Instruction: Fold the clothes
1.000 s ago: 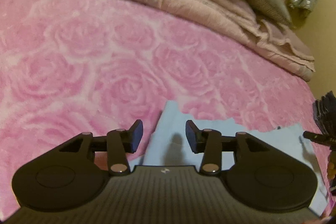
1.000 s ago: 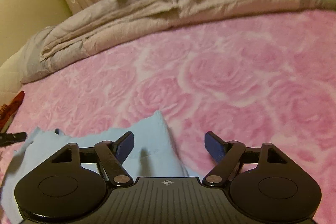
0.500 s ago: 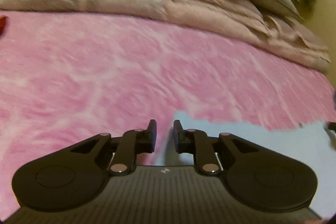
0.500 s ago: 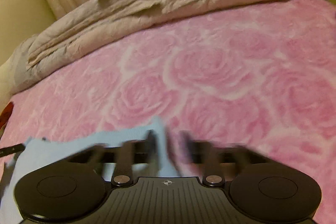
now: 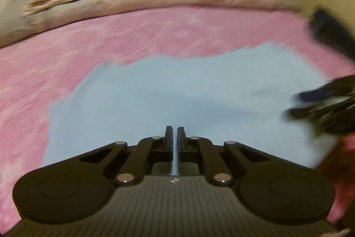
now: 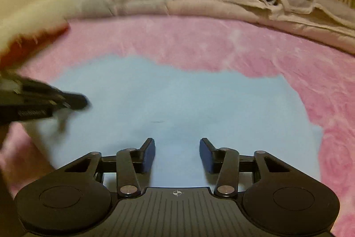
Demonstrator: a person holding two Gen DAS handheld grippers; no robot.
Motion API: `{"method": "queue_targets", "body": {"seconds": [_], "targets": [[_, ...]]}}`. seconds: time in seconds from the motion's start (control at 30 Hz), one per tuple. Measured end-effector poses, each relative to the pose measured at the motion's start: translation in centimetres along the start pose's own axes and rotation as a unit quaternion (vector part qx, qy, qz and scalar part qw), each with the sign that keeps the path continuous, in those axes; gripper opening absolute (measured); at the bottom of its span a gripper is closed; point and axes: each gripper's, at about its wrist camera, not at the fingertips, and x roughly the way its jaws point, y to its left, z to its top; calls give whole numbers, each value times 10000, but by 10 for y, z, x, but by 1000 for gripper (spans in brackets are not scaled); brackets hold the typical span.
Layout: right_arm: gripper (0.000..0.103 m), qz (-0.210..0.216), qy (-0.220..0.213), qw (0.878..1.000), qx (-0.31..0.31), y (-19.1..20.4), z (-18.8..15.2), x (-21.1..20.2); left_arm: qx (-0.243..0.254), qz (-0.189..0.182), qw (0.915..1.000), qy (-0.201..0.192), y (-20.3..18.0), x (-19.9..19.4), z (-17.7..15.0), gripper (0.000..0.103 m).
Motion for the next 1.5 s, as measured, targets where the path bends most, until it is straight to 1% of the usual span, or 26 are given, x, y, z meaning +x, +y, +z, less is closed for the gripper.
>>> {"method": "queue_targets", "body": {"seconds": [0.03,0.07,0.1,0.13,0.2,0.23,0.3,0.37,0.4,0.5,0.53,0.6,0.67,0.73,0.77,0.87,0.93,1.03,1.07,1.1,1.13,1.17,1.27,1.33,1.4,1.5], "targets": [[44,-159,-4,9998,106,-9,-5,-2,-277,-107,9996,-13,8,-4,-5,3],[44,-212,-16,9994,267,-19,-10,-5,-568,-248,9981,-1,17,-8,-9,3],[44,-243,-16,9988,435,-28,-12,-10,-751,-340,9966,-4,23,-13,-11,3],[44,-400,9,9978,534,-34,-14,-16,-816,-325,9961,-25,27,-19,-11,3],[44,-721,37,9950,686,-46,-18,-30,-808,-161,9965,-109,30,-33,-8,3],[44,-824,-3,9939,730,-49,-19,-37,-859,-159,9960,-200,31,-42,-8,3],[44,-753,-208,9924,954,-51,-23,-57,-1068,-147,9938,-266,38,-54,-12,4],[45,-659,-422,9912,1070,-46,-29,-76,-1290,57,9915,-131,49,-56,-23,4],[45,-650,-429,9909,1097,-42,-34,-80,-1394,198,9900,-17,54,-54,-31,4],[44,-879,-5,9886,1225,-42,-45,-66,-1622,472,9856,94,62,-60,-44,4],[44,-897,4,9869,1341,-46,-49,-63,-1663,523,9846,92,62,-66,-44,4],[44,-947,-94,9839,1516,-45,-41,-74,-1640,625,9845,15,58,-82,-39,4],[45,-1052,-250,9824,1525,-40,-30,-86,-1633,672,9843,-56,54,-93,-38,4],[45,-1023,-394,9829,1478,-32,-22,-96,-1670,723,9833,-3,55,-94,-40,4],[45,-1035,-346,9827,1497,-30,-23,-94,-1685,771,9827,77,55,-90,-42,4],[45,-1142,11,9805,1602,-28,-34,-77,-1794,875,9795,281,58,-77,-54,4],[45,-1155,67,9794,1658,-31,-43,-69,-1877,888,9776,333,54,-84,-52,5],[45,-1133,59,9780,1752,-24,-31,-85,-1774,1004,9782,394,44,-101,-47,5],[46,-1128,33,9773,1791,-22,-30,-90,-1762,1017,9783,386,40,-107,-47,5],[60,-1160,10,9766,1813,-18,-30,-94,-1751,1030,9784,378,37,-112,-46,5],[70,-1192,-13,9758,1835,-15,-31,-97,-1743,1037,9785,378,33,-118,-46,8],[84,-1224,-36,9750,1857,-12,-31,-101,-1733,1024,9788,390,29,-123,-45,8],[84,-1232,17,9731,1944,-1,-38,-109,-1642,955,9809,415,17,-134,-47,9],[84,-1234,81,9708,2057,3,-44,-111,-1554,930,9825,433,9,-141,-49,15],[84,-1267,127,9688,2125,8,-51,-116,-1481,933,9837,420,3,-148,-51,18],[84,-1344,169,9650,2244,14,-60,-126,-1401,940,9848,418,-5,-159,-56,18]]}}
